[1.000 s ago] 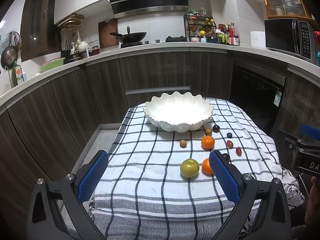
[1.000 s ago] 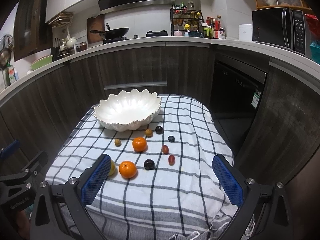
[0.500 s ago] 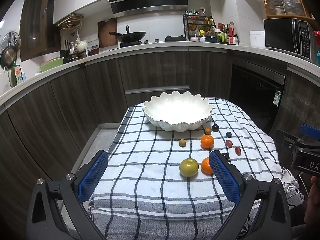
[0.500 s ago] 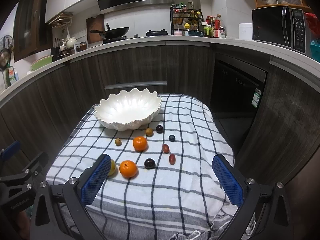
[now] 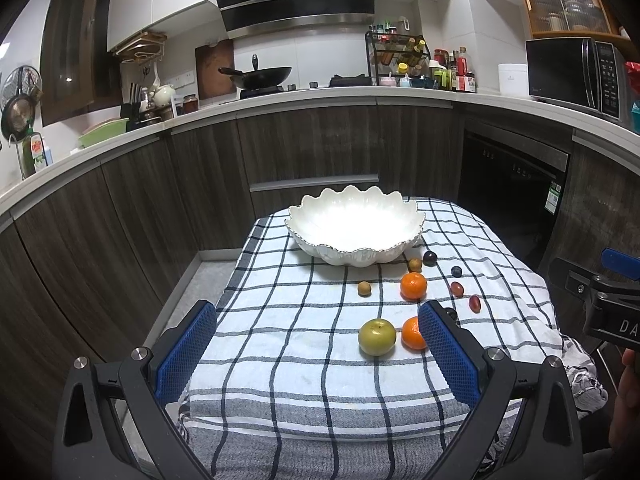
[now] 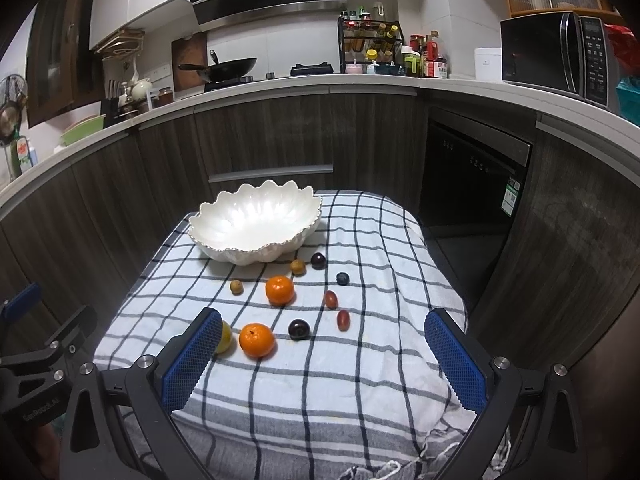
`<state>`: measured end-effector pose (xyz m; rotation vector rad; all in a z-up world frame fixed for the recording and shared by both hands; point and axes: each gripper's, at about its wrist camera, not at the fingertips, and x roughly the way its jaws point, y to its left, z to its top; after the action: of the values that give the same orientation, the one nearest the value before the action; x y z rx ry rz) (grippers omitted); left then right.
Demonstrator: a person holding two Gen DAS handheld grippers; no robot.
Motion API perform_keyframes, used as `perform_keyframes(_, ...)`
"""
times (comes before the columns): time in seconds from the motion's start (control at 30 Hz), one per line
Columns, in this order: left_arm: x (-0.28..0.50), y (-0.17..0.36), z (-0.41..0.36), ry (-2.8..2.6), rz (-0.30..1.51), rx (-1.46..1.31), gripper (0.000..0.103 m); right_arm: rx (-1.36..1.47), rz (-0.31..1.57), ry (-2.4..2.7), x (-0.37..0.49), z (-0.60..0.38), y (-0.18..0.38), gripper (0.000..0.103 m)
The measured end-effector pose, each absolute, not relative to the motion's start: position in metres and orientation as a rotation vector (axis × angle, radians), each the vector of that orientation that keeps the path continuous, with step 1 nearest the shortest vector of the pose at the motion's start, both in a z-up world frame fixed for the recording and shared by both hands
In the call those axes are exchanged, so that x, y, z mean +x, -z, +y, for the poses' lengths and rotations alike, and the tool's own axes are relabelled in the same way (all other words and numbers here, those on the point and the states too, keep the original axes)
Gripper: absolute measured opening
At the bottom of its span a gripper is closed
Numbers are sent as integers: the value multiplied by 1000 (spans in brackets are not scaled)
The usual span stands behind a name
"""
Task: Organize fruits
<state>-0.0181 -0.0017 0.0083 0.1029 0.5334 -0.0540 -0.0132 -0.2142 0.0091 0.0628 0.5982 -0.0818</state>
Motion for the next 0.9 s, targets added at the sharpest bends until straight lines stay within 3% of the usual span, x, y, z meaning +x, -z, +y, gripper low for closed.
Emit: perform_keyframes(0.9,-8,-5,0,70,566,107,103,77,619,77,-5,-219,-6,102)
